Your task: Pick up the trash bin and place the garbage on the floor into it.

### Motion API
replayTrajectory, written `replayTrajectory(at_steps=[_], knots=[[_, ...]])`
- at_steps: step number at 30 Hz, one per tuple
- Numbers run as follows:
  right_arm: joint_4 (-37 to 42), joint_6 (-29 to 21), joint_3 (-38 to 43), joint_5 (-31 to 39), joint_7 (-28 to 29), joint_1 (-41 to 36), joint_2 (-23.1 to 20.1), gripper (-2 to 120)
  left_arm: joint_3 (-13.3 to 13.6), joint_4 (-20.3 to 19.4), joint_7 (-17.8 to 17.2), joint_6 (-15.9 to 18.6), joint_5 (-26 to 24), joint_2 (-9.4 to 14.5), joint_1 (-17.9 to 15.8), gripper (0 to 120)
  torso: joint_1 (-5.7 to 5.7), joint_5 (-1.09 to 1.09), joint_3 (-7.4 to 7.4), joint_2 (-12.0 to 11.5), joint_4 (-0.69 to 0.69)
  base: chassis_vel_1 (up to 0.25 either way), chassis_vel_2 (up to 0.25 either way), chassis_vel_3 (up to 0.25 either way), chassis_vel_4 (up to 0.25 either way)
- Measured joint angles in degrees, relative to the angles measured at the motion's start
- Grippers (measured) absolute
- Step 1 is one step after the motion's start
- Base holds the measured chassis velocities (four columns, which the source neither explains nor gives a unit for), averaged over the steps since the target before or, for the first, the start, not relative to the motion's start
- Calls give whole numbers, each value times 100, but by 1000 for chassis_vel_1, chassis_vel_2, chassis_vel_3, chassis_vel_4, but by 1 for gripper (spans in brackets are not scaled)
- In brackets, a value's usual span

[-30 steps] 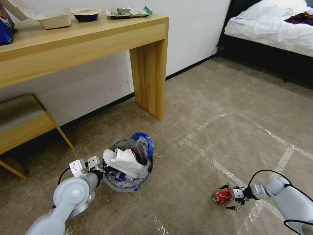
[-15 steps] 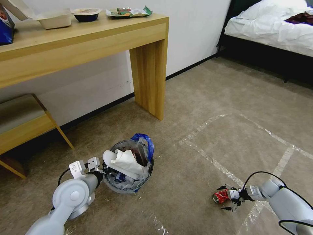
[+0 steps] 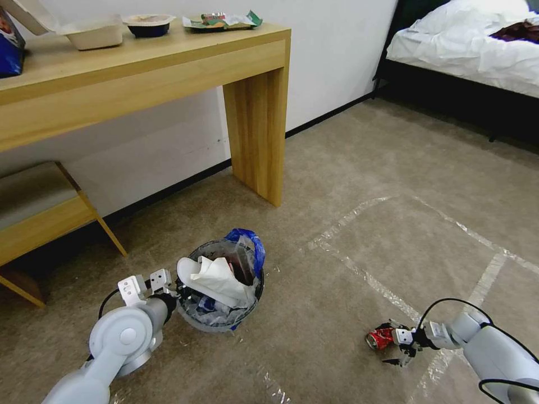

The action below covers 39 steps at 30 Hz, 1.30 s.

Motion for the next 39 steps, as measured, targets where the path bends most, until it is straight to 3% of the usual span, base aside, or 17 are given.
replayTrajectory(at_steps=[19,39], knots=[[-314,-96,-77,-360,684,200,76,100,31,77,60,-9,44,-47,-59,0,0,0,0,0,0,0,0,0,0],[-542,-201,-143,-372,779,234,211,100,32,115,94,-29,69,-68,-82,0,0,-6,-1,1,-1,0,0,0,0]])
